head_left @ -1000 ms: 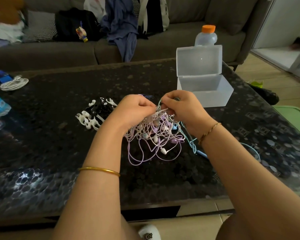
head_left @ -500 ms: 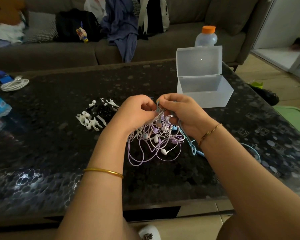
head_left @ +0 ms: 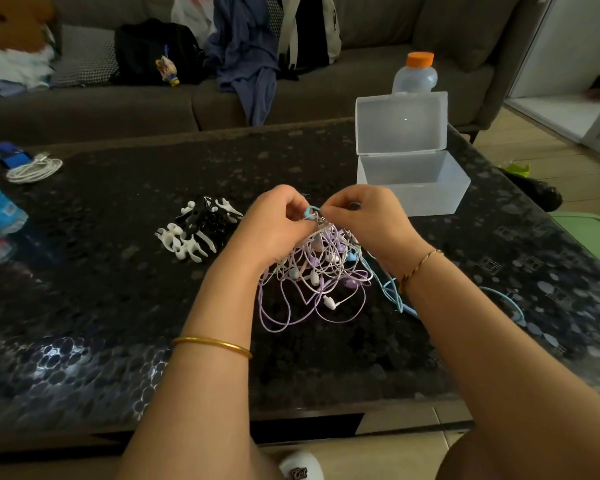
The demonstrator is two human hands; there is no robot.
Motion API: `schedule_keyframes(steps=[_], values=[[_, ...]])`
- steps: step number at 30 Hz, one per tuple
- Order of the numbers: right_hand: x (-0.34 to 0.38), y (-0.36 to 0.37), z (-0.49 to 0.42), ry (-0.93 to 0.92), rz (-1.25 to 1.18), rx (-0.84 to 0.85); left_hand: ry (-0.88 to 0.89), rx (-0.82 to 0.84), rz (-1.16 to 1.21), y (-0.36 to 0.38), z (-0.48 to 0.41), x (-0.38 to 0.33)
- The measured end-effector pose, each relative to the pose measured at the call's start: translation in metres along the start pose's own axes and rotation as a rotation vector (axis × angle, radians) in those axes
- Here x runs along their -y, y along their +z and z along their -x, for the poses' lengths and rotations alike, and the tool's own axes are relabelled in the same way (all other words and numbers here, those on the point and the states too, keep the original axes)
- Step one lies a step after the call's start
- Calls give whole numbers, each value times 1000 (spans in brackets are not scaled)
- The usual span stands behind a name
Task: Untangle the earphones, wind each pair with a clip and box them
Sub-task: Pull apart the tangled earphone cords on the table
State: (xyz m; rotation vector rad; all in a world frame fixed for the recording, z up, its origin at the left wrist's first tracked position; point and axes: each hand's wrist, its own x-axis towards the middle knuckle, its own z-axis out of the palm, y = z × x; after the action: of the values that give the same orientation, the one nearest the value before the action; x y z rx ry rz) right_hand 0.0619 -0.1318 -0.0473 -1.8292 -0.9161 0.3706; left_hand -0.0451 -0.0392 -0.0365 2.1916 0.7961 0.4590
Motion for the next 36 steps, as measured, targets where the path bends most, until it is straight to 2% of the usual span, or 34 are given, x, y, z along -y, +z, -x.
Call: schedule_keyframes(steps=[5, 8, 14, 17, 20, 22, 24, 25, 27, 29, 31, 32, 34, 36], values=[[3, -2, 3, -41, 38, 122, -13, -46, -38, 0, -2, 1], [4, -2, 3, -38, 10, 117, -25, -14, -36, -1, -1, -1], [5, -3, 5, 53, -305, 66, -71, 31, -40, 1, -1, -1], [4, -9, 2, 157, -501, -10, -57, 57, -124, 4, -2, 3], [2, -19, 0, 231, -598, -106, -37, 108, -207, 4, 0, 4], [-2, -27, -4, 203, -465, -205, -73, 168, -333, 3, 1, 6], [-7, -37, -8, 109, -100, -329, -101, 184, -437, 5, 0, 5], [-9, -41, -9, 68, 63, -370, -86, 137, -453, 6, 0, 2], [-11, -48, -8, 60, 308, -388, 33, -26, -451, 12, 0, -7], [-14, -51, -5, 89, 465, -369, 211, -81, -450, 22, 0, -19], [-19, -51, -3, 130, 531, -272, 334, 55, -490, 38, 1, -29], [-21, -50, -3, 161, 573, -187, 342, 146, -543, 46, 2, -31], [-29, -46, -3, 232, 661, 13, 274, 278, -694, 59, 2, -28], [-38, -41, 0, 257, 714, 194, 199, 310, -812, 60, 1, -22]])
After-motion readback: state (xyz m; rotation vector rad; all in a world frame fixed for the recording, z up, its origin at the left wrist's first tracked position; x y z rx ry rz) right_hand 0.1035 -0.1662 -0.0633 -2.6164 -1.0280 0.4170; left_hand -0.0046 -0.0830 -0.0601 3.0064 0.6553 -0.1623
